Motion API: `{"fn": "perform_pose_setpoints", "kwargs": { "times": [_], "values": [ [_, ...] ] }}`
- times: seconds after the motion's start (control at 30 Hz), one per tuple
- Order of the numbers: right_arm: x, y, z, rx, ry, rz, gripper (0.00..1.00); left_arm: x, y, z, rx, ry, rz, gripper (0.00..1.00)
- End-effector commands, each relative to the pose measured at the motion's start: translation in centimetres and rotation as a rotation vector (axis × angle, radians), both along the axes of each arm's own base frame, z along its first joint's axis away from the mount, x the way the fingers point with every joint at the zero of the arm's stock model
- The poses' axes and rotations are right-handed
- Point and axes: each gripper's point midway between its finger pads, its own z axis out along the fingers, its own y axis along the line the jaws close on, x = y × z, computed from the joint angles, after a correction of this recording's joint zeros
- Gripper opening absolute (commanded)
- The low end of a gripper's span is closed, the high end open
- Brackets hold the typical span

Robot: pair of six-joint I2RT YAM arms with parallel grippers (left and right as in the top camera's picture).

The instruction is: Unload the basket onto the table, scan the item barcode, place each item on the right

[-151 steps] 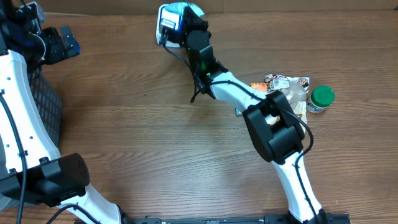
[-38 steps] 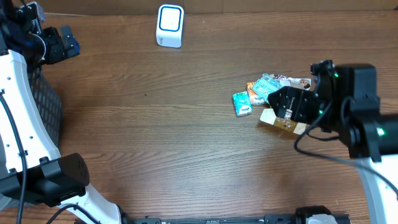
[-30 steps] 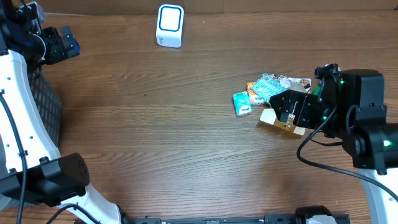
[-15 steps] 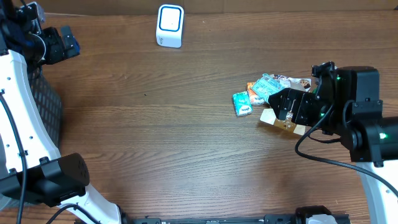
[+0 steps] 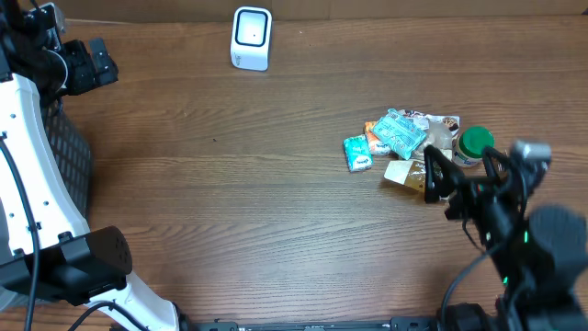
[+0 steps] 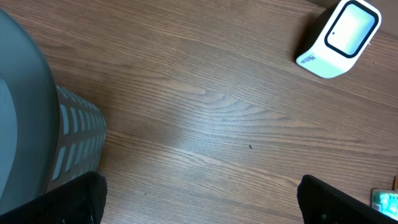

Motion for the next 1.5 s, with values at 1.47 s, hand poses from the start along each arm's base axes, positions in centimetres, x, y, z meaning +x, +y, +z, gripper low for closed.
{"fn": "perform_pose_setpoints", "kwargs": {
  "times": [1.47],
  "values": [
    [-0.8, -1.1, -15.1, 0.009, -0.225, -0.063, 1.0, 0.2, -0.3, 0.3, -0.009, -0.012, -0.002, 1.0]
  ]
}}
